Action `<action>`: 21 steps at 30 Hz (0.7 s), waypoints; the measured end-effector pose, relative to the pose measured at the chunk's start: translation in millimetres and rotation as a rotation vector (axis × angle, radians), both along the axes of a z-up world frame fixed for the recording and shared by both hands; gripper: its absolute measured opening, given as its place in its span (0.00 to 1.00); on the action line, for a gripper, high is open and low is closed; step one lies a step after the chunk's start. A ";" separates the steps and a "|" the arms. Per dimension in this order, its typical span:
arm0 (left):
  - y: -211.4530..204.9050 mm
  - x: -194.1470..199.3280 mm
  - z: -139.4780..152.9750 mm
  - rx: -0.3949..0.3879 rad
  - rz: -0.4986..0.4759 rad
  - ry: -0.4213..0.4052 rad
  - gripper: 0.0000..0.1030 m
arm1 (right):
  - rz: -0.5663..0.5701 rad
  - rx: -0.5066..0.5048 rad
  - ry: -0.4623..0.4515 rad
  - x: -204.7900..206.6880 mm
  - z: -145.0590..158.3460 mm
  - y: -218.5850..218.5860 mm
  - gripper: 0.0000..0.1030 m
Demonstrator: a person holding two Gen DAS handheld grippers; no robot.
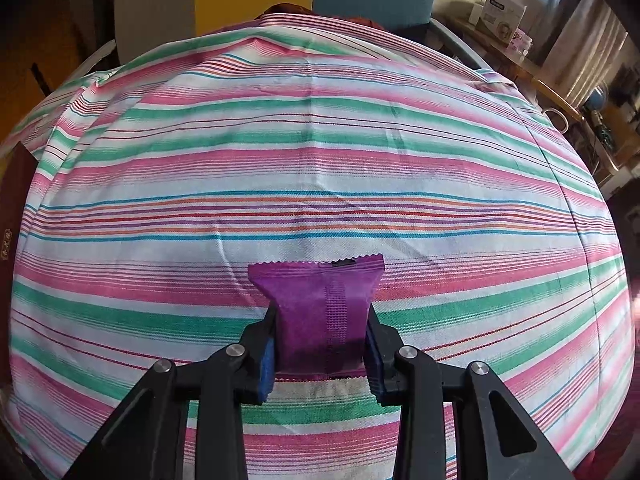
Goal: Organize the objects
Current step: 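Carry the purple snack to the gold box and release it with the right tool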
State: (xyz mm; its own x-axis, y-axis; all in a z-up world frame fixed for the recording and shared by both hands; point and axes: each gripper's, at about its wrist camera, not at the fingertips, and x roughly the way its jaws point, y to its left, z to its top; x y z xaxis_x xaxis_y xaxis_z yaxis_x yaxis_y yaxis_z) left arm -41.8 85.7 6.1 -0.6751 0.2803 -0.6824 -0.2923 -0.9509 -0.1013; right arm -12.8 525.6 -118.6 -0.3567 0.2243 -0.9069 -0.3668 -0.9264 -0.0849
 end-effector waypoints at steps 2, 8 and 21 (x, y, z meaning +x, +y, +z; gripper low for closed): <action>-6.8 5.6 0.5 0.000 0.004 0.008 0.47 | 0.008 0.011 0.001 0.1 0.2 -1.1 0.36; -28.6 15.0 -4.7 -0.001 0.020 0.000 0.47 | -0.004 0.006 0.000 1.6 2.3 -2.2 0.34; -63.6 11.8 -16.6 0.026 0.082 -0.037 0.47 | 0.183 -0.121 0.101 -24.1 50.1 -93.2 0.34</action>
